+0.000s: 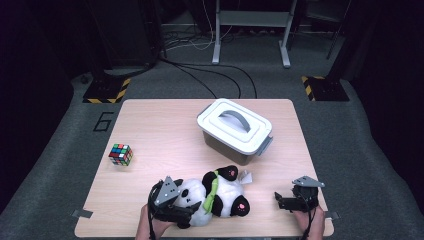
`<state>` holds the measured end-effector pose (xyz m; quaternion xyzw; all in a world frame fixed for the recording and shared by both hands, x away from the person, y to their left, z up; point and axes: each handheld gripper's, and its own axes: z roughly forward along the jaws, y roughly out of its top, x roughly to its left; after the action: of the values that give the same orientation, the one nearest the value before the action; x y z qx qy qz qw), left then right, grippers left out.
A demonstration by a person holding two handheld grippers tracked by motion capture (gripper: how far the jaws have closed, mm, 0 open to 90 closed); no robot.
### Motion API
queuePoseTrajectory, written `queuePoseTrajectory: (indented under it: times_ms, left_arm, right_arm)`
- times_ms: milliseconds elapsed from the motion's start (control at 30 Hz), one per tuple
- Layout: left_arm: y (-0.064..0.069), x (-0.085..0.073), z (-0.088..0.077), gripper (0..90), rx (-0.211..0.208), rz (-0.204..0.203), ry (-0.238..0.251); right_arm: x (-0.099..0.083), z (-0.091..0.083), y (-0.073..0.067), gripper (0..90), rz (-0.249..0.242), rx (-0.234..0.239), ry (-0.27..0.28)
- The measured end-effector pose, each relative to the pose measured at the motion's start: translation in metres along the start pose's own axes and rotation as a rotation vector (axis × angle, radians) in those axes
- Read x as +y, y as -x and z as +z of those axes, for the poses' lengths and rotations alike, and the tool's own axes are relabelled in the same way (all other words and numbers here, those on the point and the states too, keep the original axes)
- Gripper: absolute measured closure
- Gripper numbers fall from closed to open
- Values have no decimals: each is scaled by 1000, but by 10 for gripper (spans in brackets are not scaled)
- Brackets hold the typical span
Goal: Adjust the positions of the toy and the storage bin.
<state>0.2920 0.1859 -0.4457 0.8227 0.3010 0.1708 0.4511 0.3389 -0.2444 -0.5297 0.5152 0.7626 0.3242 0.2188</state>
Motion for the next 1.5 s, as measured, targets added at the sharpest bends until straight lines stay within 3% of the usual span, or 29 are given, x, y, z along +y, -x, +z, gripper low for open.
queuePoseTrajectory:
  times_ms: [133, 233, 500, 700, 800, 967, 1500]
  left_arm:
    - [3, -3, 8, 149, -14, 0, -28]
    - [5, -9, 17, 200, 29, -10, -38]
    - [-3, -21, 18, 502, 50, -19, -5]
    - [-6, -22, 13, 552, 3, 6, 34]
    - [-9, -20, 11, 567, -29, 27, 29]
    - [-13, -15, 6, 580, -39, 77, 17]
    - [-49, -11, -23, 578, -41, 139, 8]
  right_arm:
    - [0, 0, 0, 14, 0, 1, 0]
    - [0, 0, 0, 13, 1, 0, 1]
    - [0, 0, 0, 14, 2, -1, 1]
    - [0, 0, 0, 14, 2, -2, 1]
    - [0, 0, 0, 14, 2, -2, 1]
    - [0, 0, 0, 14, 3, -2, 1]
    - [0, 0, 0, 14, 2, -2, 1]
